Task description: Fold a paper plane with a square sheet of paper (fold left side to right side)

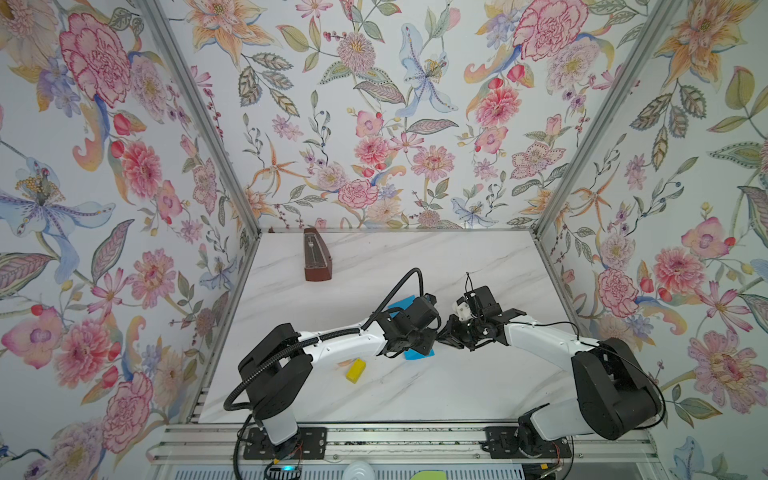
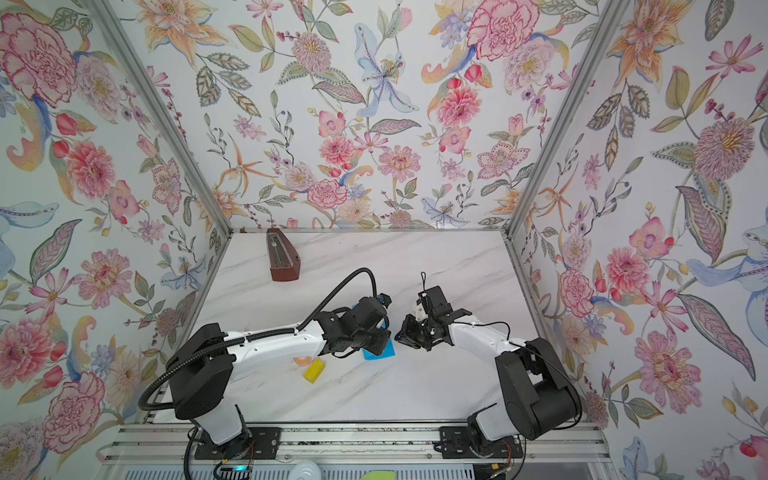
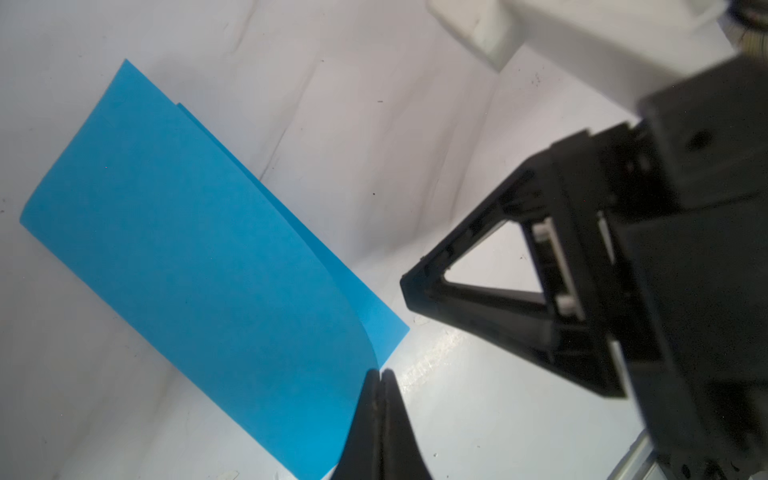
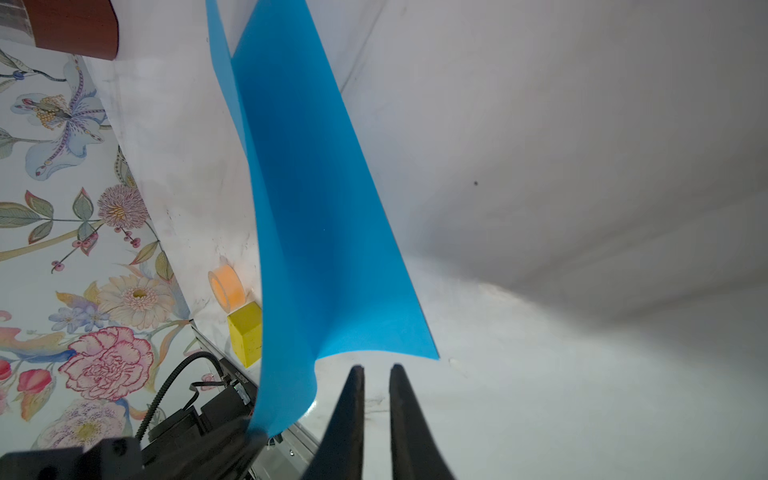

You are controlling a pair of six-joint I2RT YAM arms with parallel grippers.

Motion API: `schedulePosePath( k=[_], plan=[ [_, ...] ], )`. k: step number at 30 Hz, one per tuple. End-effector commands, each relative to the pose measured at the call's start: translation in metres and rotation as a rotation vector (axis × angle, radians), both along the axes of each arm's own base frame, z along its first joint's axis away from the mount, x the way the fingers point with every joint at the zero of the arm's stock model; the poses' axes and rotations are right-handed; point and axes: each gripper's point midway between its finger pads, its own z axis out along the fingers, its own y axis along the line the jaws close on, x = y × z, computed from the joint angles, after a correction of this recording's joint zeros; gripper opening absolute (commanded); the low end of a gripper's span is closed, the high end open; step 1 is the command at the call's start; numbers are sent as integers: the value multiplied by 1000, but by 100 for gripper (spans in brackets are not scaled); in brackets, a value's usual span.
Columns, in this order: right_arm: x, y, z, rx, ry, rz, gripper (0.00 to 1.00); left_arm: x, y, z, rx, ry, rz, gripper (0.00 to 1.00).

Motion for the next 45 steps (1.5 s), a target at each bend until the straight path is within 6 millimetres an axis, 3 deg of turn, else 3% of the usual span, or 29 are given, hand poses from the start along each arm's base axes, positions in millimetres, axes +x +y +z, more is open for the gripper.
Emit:
schedulePosePath(
  k=[1, 6, 16, 28, 45],
  plan=[
    [0, 20, -4, 72, -2, 24, 10, 2, -1, -8, -40, 48, 27, 0],
    [-2, 29, -22, 57, 29, 41, 8, 1, 2, -14, -47, 66, 31, 0],
    [-12, 5, -58, -128, 84, 51, 5, 5, 22, -25, -23, 81, 52, 0],
    [-13, 9, -57, -126, 89, 63, 4, 26, 65, -47, 62, 93, 85, 0],
    [-13, 12, -56, -130, 92, 76, 5, 42, 67, -71, 142, 105, 34, 0]
  ],
)
